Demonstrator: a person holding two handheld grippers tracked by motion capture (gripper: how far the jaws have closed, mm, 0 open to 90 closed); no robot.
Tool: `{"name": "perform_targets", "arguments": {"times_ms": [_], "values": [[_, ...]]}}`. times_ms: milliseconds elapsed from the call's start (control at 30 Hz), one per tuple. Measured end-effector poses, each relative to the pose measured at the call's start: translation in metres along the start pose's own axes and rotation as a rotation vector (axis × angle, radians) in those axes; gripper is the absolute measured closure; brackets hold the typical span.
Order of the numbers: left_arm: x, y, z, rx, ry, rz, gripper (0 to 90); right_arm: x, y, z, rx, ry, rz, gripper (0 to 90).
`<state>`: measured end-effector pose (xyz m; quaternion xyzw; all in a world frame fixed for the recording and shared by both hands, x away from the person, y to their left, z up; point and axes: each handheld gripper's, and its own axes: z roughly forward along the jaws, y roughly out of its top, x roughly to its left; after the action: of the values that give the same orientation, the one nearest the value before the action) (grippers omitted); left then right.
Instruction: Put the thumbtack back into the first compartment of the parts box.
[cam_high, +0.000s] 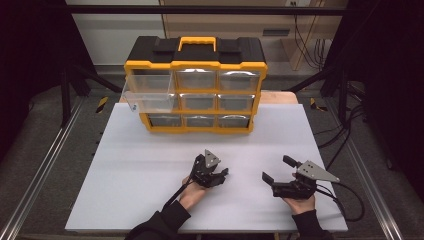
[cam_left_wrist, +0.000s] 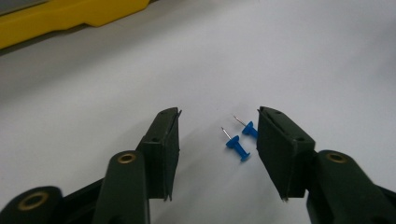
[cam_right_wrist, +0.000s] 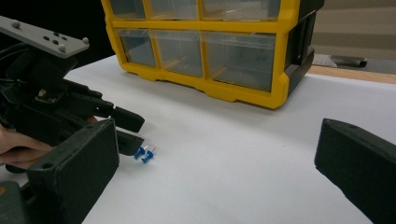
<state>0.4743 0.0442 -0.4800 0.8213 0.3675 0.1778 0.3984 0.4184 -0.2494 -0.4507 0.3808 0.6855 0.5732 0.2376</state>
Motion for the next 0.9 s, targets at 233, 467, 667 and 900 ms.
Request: {"name": "perform_targets", "arguments": {"times_ms": [233,467,667,900], "values": [[-0.0052,-0.0012,0.0043,0.011,0.017,-0.010,57.8,0.0000,0.0000,-0.0001,-0.001,0.000,-0.001,0.7],[-0.0063,-0.0018,0.0059,0.030,0.022,-0.007,65.3,-0.0004,-0.0001,0.0006,-0.001,-0.002,-0.006,0.7],[-0.0078,-0.0021,0.0064,0.027,0.033,-0.002,72.9,-0.0005,0.0001,0.0000,-0.001,0.003,-0.004,0.7],[-0.0080,-0.0019,0.0065,0.033,0.040,0.000,80.3,0.0000,0.0001,0.0002,-0.002,0.001,0.001,0.7]]}}
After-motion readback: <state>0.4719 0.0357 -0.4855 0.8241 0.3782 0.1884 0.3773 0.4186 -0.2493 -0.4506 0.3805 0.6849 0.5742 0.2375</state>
